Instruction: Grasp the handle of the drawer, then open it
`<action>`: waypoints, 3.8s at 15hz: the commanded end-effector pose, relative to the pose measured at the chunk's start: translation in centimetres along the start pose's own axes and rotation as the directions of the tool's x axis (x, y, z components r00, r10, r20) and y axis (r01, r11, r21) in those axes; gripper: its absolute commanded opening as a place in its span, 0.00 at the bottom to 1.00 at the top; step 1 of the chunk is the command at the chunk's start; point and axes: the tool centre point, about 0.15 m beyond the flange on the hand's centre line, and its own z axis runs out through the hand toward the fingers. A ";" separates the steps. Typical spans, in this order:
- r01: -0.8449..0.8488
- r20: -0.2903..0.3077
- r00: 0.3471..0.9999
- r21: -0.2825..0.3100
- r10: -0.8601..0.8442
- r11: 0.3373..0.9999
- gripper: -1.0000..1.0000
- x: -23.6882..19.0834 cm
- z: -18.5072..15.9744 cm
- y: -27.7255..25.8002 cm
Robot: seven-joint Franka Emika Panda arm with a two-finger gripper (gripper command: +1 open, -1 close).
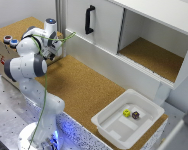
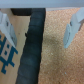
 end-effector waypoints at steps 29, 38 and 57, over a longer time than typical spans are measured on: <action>-0.085 0.011 0.996 0.224 0.085 0.971 0.00 -0.7 4.1 -0.6; -0.137 0.014 0.990 0.257 0.138 0.957 0.00 -0.8 4.2 1.8; -0.173 0.082 0.984 0.278 0.156 0.945 0.00 -1.0 3.4 21.8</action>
